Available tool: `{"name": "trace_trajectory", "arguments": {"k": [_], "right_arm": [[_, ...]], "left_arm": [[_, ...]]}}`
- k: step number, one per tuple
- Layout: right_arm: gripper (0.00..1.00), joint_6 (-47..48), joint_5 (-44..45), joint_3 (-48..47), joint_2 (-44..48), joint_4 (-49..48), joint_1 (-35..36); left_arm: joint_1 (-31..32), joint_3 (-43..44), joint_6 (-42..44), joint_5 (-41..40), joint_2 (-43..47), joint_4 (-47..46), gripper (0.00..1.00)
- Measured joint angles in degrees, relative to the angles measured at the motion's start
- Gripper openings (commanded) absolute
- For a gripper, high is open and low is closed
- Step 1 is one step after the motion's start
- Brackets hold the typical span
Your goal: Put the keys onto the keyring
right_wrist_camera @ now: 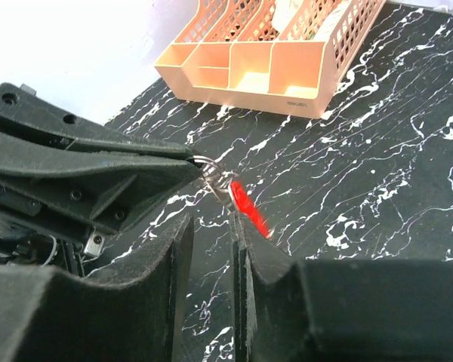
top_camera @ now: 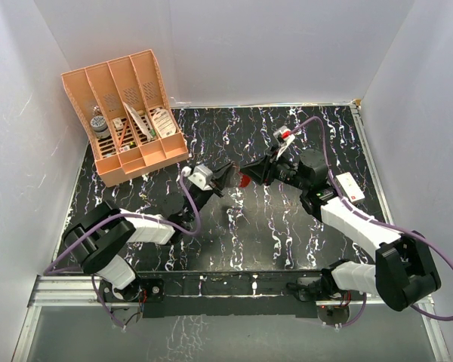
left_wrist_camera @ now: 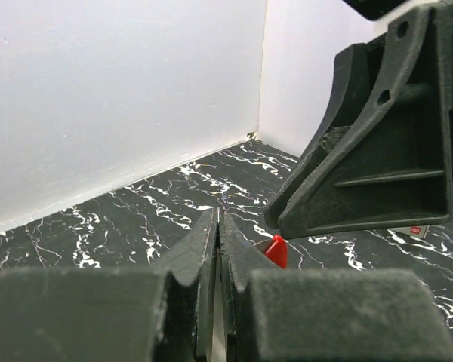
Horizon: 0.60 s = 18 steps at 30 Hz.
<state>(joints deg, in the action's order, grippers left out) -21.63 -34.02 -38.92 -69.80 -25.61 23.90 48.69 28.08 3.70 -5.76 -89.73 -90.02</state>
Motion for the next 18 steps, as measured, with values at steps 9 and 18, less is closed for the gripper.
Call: {"name": "trace_trajectory", "arguments": {"k": [9, 18], "right_arm": [[0.3, 3.93, -1.6, 0.0, -0.09, -1.53, -0.07], [0.3, 6.71, -8.63, -0.87, -4.63, -5.51, -0.81]], "left_arm": [[-5.14, -3.04, -7.8, 5.2, 1.51, 0.02, 0.0], [-8.2, -3.34, -13.35, 14.71, 3.98, -0.02, 0.0]]}}
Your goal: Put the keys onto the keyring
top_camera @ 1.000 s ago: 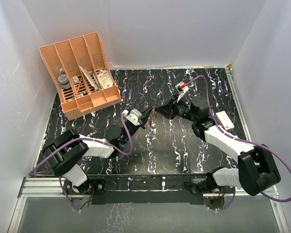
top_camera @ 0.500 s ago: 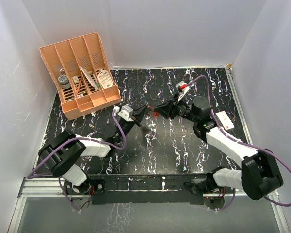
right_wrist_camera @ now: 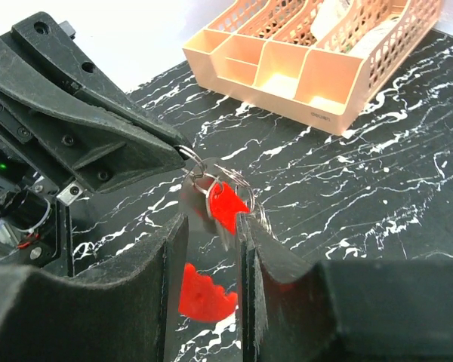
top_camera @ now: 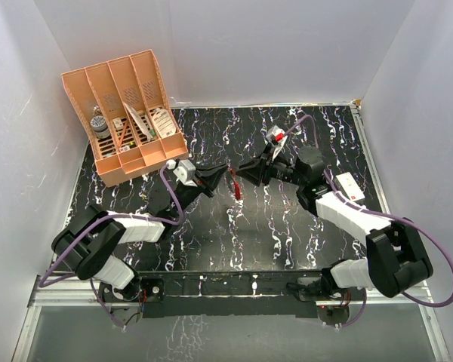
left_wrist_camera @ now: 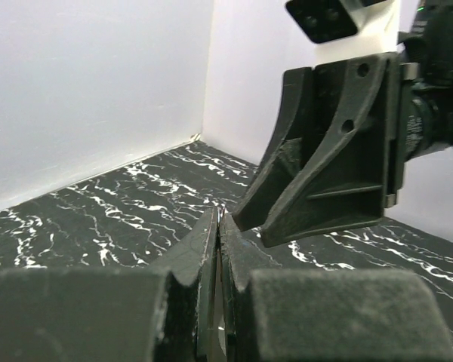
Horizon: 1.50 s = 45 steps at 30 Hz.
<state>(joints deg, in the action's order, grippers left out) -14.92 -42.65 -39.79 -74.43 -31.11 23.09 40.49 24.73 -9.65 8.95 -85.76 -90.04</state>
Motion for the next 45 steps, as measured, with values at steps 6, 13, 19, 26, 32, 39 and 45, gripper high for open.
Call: {"name": "trace_trajectory", "arguments": {"k": [6, 13, 19, 26, 32, 39, 45], "right_arm": [[0.31, -0.85, -4.79, -1.16, -1.38, -3.69, -0.66], [0.3, -1.49, -8.31, -3.93, -1.38, -5.44, -0.76], [0.3, -1.49, -10.03, -5.57, -2.03, -5.46, -0.76], [0.27, -0.98, -10.69, -5.86, -2.71, -4.94, -0.76], [0.2, -0.28, -11.28, -5.88, -3.08, -4.79, -0.83], [0.17, -0.17, -12.07, -6.21, -3.89, -4.74, -1.03], [0.09, -0.28, -13.4, -6.27, -4.09, -5.09, -1.03]], "left_arm": [[-1.31, 0.02, -3.08, 5.03, 1.11, -0.04, 0.0], [-2.56, 1.05, -5.86, 9.25, 1.11, -0.02, 0.0], [-3.13, 1.97, -7.32, 11.67, 1.11, 0.0, 0.0], [-3.74, 2.67, -8.46, 13.51, 1.11, -0.02, 0.0], [-4.24, 2.82, -9.55, 14.78, 1.11, 0.0, 0.0], [-4.68, 3.1, -10.88, 16.85, 1.11, 0.02, 0.0], [-5.18, 3.93, -12.37, 19.34, 1.11, 0.04, 0.0]]}}
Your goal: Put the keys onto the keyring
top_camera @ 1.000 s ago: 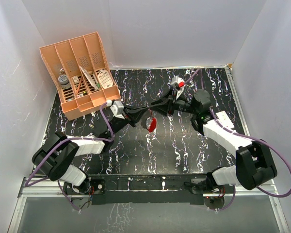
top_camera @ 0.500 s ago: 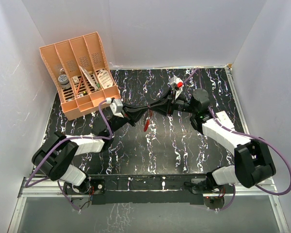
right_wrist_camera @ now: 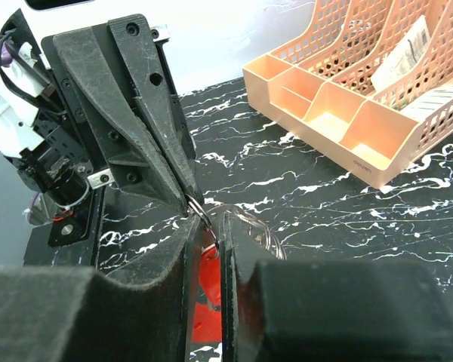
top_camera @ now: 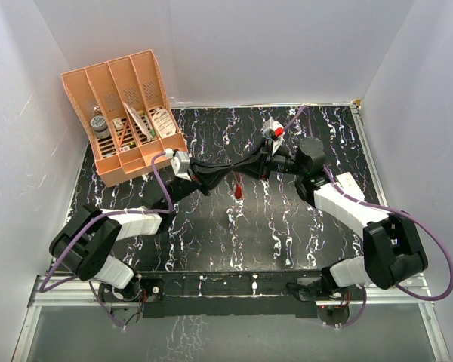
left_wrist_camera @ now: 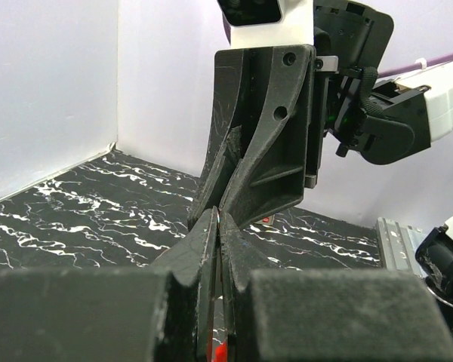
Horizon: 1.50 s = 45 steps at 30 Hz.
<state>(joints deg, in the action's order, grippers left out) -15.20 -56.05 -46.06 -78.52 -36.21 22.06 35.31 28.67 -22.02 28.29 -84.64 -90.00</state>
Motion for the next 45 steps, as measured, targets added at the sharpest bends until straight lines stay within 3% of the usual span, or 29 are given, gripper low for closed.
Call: {"name": "trace_trajectory", "arguments": {"k": [4, 23, 31, 45], "right_arm": [[0.0, -0.13, -1.33, -0.22, 0.0, -0.13, 0.0], [0.0, 1.29, -0.98, -0.24, 2.1, 1.57, -0.07], [0.0, 4.92, 0.22, -1.16, 2.34, 7.63, -0.28], [0.0, 12.02, 3.96, -2.95, 3.72, 19.04, -0.44]], "left_arm": [[-0.28, 0.26, -0.98, 1.09, 0.0, 0.02, 0.0], [-0.92, 1.7, 0.61, 1.79, 0.0, 0.96, 0.02], [-0.96, 4.98, 5.01, 2.67, 1.9, 12.63, 0.1], [-1.07, 12.68, 11.39, 4.85, 4.83, 36.57, 0.09]]}}
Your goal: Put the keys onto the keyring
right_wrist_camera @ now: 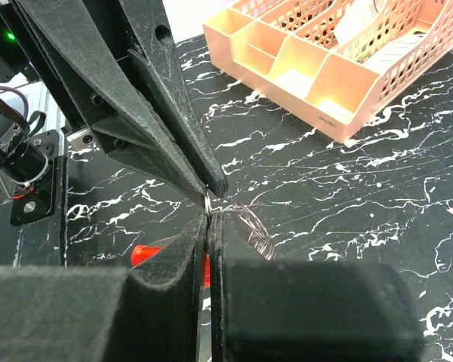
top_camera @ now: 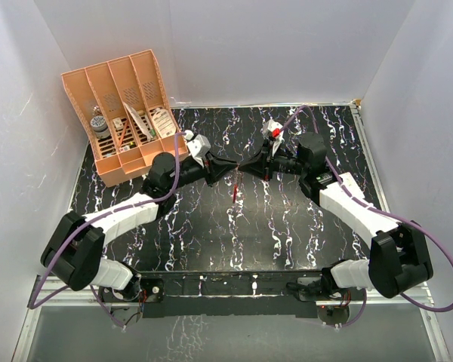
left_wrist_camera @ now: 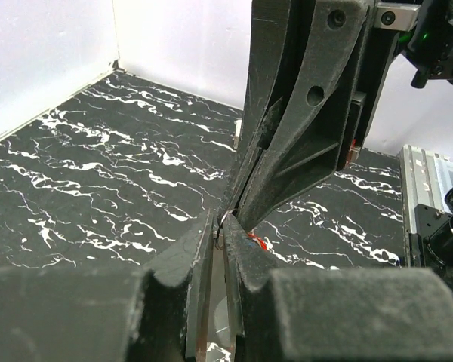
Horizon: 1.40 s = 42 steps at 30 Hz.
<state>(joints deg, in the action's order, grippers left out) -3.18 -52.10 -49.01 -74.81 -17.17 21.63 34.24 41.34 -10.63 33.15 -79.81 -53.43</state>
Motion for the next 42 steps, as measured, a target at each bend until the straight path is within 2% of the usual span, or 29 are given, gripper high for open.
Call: {"name": "trace_trajectory", "arguments": {"k": [6, 15, 26, 34, 42], "right_arm": [[0.0, 1.38, 0.46, -0.39, 0.02, 2.27, -0.02], [0.0, 1.81, 0.28, -0.39, 0.02, 3.8, 0.07], [0.0, 2.12, 0.24, -0.39, 0.02, 5.18, 0.11], [0.0, 2.86, 0.35, -0.39, 0.02, 6.47, 0.17], [0.0, 3.23, 1.16, -0.39, 0.02, 6.88, 0.11]], "left_arm": [[-0.02, 2.23, 1.68, 1.42, 0.13, 5.84, 0.09], [-0.22, 5.44, 4.0, 4.22, 0.13, 13.0, 0.17], [-0.22, 7.96, 5.77, 6.99, -0.46, 18.97, 0.15], [-0.15, 8.61, 7.37, 7.19, -0.48, 22.53, 0.08], [-0.17, 10.05, 8.85, 7.23, -1.42, 25.53, 0.07]]}}
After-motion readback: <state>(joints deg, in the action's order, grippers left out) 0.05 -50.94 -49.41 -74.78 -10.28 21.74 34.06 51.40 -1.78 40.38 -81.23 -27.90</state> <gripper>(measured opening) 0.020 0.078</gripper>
